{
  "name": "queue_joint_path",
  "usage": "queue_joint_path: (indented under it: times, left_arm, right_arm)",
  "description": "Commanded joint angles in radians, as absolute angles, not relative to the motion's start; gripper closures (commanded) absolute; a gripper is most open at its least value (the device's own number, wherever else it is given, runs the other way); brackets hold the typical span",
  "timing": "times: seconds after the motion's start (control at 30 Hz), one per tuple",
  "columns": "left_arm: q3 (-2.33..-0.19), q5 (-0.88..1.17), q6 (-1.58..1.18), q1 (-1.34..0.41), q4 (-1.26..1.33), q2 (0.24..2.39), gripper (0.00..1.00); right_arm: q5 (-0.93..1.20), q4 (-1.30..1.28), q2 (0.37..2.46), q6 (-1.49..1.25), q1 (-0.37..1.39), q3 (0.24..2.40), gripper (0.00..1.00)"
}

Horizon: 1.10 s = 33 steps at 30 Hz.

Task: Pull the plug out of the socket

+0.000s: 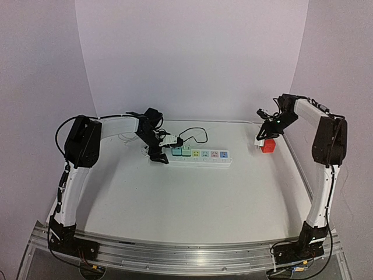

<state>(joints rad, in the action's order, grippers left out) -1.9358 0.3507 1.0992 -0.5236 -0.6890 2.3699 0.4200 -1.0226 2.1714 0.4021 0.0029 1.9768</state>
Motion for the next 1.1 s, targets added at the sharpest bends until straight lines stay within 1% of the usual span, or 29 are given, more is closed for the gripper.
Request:
queue_joint_path:
  times: [0.0, 0.17, 0.37, 0.57, 0.83, 0.93, 1.07]
  left_arm:
    - [-1.869, 0.263, 1.117, -0.523, -0.811, 2.463, 1.00]
    - [-1.868, 0.260, 1.118, -0.524, -0.810, 2.465, 1.00]
    - [-1.869, 0.258, 1.118, -0.527, -0.813, 2.467, 1.00]
    - [-1.869, 0.257, 1.119, -0.529, -0.817, 2.465, 1.00]
    - [-1.865, 0.260, 1.115, -0.529, -0.822, 2.464, 1.00]
    - [-1.864, 0.265, 1.111, -0.530, -0.822, 2.463, 1.00]
    - [-1.864, 0.265, 1.109, -0.530, -0.822, 2.463, 1.00]
  right_arm:
    - [0.460, -1.122, 2.279, 0.455, 0.041, 2.124, 1.00]
    - [0.419, -1.204, 2.363, 0.555, 0.062, 2.213, 1.00]
    - [0.398, -1.234, 2.392, 0.637, 0.065, 2.235, 1.00]
    - [0.451, -1.244, 2.455, 0.641, 0.064, 2.274, 1.00]
    - [0.433, -1.242, 2.521, 0.640, 0.064, 2.350, 0.98]
    - [0.430, -1.242, 2.530, 0.646, 0.064, 2.365, 0.95]
    - [0.390, -1.241, 2.540, 0.649, 0.063, 2.367, 0.81]
